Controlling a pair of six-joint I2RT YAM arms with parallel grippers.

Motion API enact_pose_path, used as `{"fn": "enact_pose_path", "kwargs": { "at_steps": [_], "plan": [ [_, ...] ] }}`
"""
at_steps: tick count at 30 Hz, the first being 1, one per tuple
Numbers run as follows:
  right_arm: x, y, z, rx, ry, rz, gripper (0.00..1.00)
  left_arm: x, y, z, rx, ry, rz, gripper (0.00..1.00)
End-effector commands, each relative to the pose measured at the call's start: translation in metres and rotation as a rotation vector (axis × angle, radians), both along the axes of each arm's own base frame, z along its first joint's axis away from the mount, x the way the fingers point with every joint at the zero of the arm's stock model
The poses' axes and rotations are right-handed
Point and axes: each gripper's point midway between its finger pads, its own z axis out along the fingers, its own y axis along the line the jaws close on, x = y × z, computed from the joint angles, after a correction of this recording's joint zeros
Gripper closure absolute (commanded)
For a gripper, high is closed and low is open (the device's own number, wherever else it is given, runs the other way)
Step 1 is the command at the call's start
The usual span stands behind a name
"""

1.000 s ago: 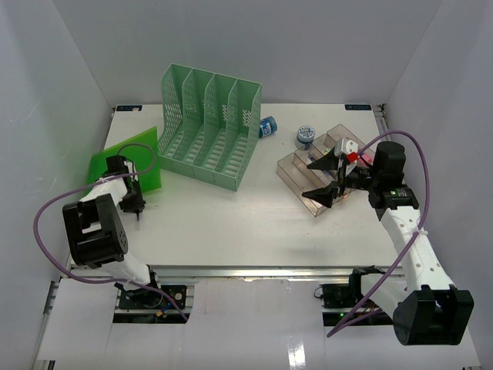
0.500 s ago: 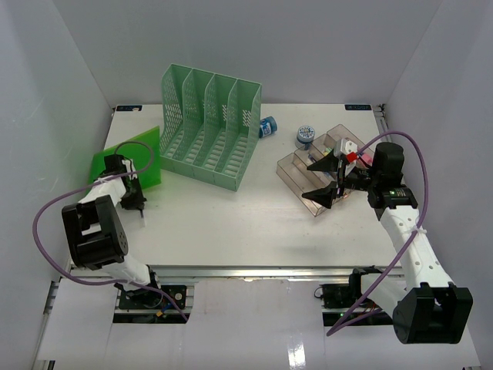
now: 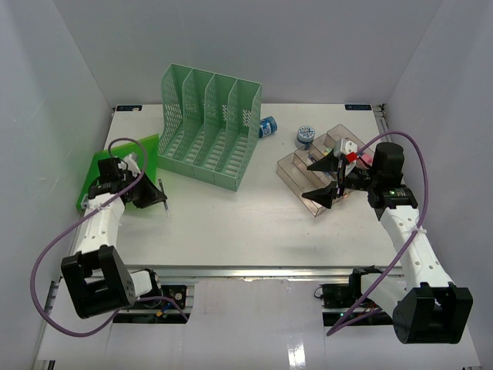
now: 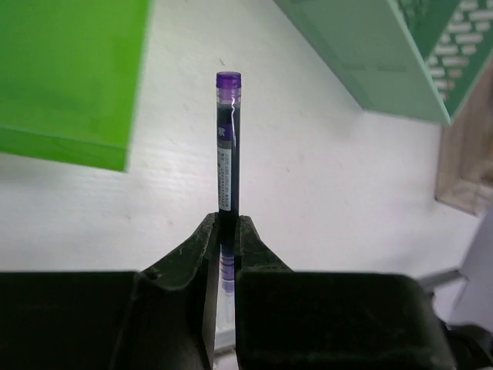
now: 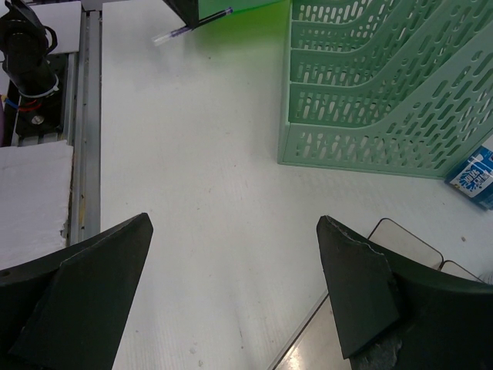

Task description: Organize the desk

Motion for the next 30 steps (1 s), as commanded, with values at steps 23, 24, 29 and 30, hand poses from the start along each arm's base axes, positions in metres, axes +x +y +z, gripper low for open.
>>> {"fn": "enact_pose_path", "kwargs": {
  "at_steps": [23, 24, 29, 30],
  "plan": [
    [0.032, -0.038, 0.001, -0.033, -0.041, -0.205, 0.06, -0.019, -0.356, 0.104, -0.452, -0.223, -0.555, 1.00],
    [0.035, -0.043, 0.002, -0.035, -0.042, -0.229, 0.06, -0.013, -0.372, 0.096, -0.467, -0.212, -0.546, 1.00],
    [0.045, -0.059, 0.001, -0.047, -0.037, -0.314, 0.06, 0.033, -0.430, 0.102, -0.536, -0.227, -0.461, 1.00],
    [0.047, -0.061, 0.001, -0.050, -0.038, -0.325, 0.06, 0.040, -0.440, 0.099, -0.541, -0.227, -0.455, 1.00]
  ]
}}
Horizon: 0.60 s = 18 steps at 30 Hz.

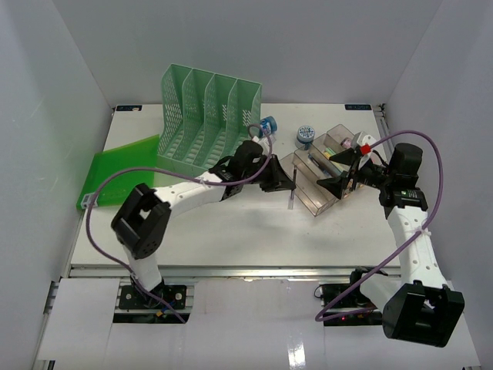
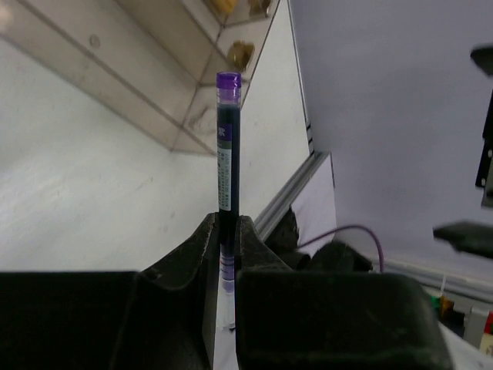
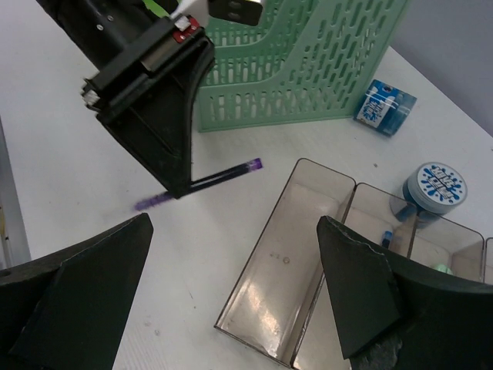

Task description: Organize the desk

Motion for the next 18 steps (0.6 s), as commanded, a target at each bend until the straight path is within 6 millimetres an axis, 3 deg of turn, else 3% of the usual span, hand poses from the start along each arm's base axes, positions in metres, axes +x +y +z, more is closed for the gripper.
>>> {"fn": "enact_pose_path", "kwargs": {
  "at_steps": [1, 2, 4, 8, 11, 18],
  "plan": [
    [0.008, -0.011, 0.006, -0.014, -0.029, -0.071, 0.06, 0.054, -0.048, 0.040, -0.145, -0.052, 0.130, 1.00],
    [0.009, -0.012, 0.006, -0.015, -0.029, -0.079, 0.06, 0.058, -0.054, 0.030, -0.139, -0.032, 0.137, 1.00],
    [0.011, -0.015, 0.006, -0.020, -0.029, -0.095, 0.06, 0.066, -0.063, 0.035, -0.159, -0.028, 0.149, 1.00],
    [0.016, -0.018, 0.004, -0.029, -0.024, -0.125, 0.06, 0.080, -0.089, 0.019, -0.171, 0.008, 0.141, 1.00],
    [0.017, -0.019, 0.004, -0.030, -0.024, -0.132, 0.07, 0.084, -0.101, 0.018, -0.185, 0.009, 0.127, 1.00],
    [0.019, -0.021, 0.002, -0.033, -0.016, -0.142, 0.06, 0.086, -0.108, 0.021, -0.188, -0.022, 0.120, 1.00]
  ]
}}
